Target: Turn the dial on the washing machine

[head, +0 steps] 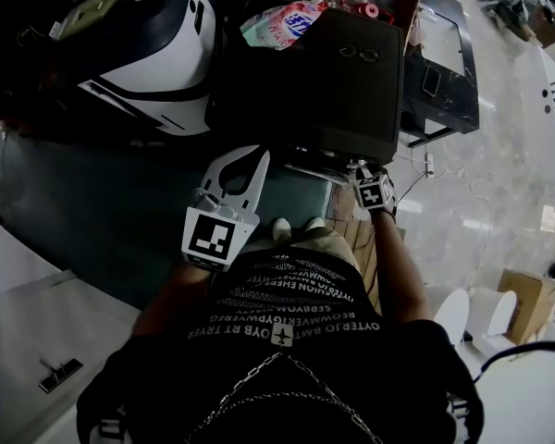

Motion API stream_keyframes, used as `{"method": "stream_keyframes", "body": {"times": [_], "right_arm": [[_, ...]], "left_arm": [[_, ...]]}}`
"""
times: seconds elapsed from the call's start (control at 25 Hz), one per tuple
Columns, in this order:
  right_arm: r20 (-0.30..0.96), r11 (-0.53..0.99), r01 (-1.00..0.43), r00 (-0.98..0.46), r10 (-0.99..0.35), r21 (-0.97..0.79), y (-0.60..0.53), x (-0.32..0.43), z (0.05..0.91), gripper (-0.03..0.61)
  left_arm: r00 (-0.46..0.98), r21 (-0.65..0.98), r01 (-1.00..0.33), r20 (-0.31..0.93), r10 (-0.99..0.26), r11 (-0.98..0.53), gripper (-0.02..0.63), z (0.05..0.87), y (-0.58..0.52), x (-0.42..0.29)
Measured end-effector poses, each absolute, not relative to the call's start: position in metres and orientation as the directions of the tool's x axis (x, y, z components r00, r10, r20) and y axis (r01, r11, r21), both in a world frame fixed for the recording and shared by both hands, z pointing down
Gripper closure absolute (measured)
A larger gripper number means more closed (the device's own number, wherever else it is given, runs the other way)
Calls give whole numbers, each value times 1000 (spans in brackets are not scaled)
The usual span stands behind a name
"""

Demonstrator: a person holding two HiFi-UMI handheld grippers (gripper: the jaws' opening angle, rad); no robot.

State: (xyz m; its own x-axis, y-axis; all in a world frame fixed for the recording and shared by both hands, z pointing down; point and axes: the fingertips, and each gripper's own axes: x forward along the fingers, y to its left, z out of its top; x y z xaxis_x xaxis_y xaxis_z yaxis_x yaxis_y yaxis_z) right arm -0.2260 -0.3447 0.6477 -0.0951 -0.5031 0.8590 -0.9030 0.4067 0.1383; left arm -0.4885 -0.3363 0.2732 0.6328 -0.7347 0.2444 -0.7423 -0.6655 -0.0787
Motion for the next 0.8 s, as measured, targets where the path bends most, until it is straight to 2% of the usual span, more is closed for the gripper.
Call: {"method": "stream_keyframes", "body": {"times": [0.16, 0.44, 0.52, 0.8], "right_arm": [[853, 378, -919, -103, -511, 116, -348, -226, 643, 486], [844, 485, -854, -111, -524, 189, -353, -255, 628, 474], [848, 480, -852, -87, -523, 208, -354, -252, 629, 511], [851, 431, -880, -61, -522, 202, -352, -239, 633, 502]], "left_arm": [[635, -94, -735, 251, -731, -671, 601, 268, -336, -492], [642, -109, -725, 249, -725, -680, 601, 270, -332, -494], [645, -112, -723, 244, -724, -682, 601, 268, -330, -494], [617, -97, -750, 255, -745, -654, 601, 264, -325, -504]]}}
